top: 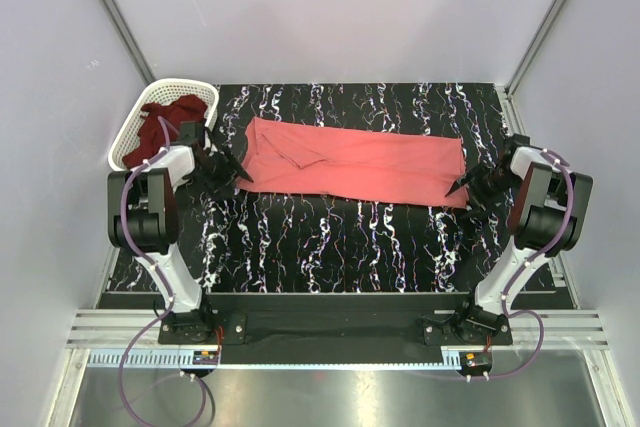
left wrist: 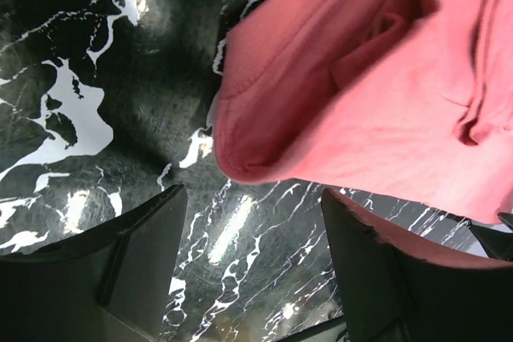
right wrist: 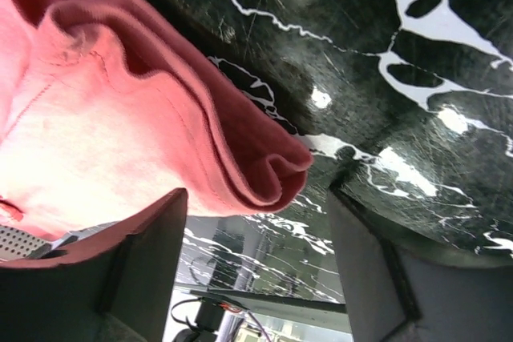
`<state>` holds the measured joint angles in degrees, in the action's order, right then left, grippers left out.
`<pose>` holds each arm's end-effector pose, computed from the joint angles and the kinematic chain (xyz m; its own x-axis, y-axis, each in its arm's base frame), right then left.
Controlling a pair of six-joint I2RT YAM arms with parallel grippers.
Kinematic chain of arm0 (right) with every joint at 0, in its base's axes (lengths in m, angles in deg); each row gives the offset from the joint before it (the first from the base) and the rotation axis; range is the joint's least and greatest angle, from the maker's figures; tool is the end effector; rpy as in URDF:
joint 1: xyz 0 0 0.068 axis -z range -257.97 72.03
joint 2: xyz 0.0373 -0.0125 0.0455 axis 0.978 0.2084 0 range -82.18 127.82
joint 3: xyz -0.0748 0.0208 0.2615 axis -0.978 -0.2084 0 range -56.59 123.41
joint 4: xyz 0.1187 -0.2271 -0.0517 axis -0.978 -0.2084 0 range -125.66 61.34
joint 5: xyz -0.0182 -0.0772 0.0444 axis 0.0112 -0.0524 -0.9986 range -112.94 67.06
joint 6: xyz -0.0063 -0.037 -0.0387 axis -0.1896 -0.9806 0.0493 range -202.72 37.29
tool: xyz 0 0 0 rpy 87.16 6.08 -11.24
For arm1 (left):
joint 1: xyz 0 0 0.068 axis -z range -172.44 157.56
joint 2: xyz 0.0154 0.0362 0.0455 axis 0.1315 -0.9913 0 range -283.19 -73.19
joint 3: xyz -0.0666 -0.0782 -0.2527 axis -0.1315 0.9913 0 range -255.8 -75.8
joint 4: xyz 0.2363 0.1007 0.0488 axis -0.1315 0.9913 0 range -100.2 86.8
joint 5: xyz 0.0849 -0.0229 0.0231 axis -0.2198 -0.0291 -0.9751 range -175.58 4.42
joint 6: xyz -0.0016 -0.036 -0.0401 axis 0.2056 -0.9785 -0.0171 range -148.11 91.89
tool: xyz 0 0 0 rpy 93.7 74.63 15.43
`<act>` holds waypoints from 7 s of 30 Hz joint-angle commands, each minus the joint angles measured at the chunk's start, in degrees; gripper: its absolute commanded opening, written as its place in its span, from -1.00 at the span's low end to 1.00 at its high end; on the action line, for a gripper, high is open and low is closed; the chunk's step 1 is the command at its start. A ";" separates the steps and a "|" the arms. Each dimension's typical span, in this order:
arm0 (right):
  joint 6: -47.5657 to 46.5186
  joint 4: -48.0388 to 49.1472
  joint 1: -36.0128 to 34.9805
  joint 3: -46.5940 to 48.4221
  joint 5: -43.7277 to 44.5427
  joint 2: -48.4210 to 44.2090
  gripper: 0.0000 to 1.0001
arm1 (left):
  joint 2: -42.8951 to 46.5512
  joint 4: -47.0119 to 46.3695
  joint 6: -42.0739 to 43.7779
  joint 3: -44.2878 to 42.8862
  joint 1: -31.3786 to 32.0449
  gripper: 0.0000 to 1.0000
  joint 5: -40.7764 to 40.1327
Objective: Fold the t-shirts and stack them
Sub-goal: Fold the tshirt
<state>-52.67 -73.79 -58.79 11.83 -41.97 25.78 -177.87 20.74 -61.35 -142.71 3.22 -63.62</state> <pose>0.3235 -0.1003 0.1478 -0.6729 0.7352 0.0822 0.7149 0.6178 0.3275 0.3562 0.0136 0.1665 -0.8129 -0.5714 -0.1128 -0.4546 0.7435 -0.4905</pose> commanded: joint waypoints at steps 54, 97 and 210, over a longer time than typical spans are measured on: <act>-6.75 -18.42 -12.68 7.43 9.89 -20.86 0.62 | -4.03 -10.11 -17.04 -9.46 19.89 0.20 1.16; -7.63 -17.98 -12.68 7.69 9.62 -20.69 0.62 | -6.41 -6.86 -20.73 -8.40 22.36 0.08 -3.76; -24.89 2.32 -47.21 16.75 6.18 13.95 0.92 | -41.30 33.05 -22.50 -65.17 19.19 0.79 -23.36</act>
<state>-88.39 -63.69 -102.68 32.99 -34.52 38.83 -215.95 62.05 -91.29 -204.94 23.52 -88.74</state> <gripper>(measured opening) 0.960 0.906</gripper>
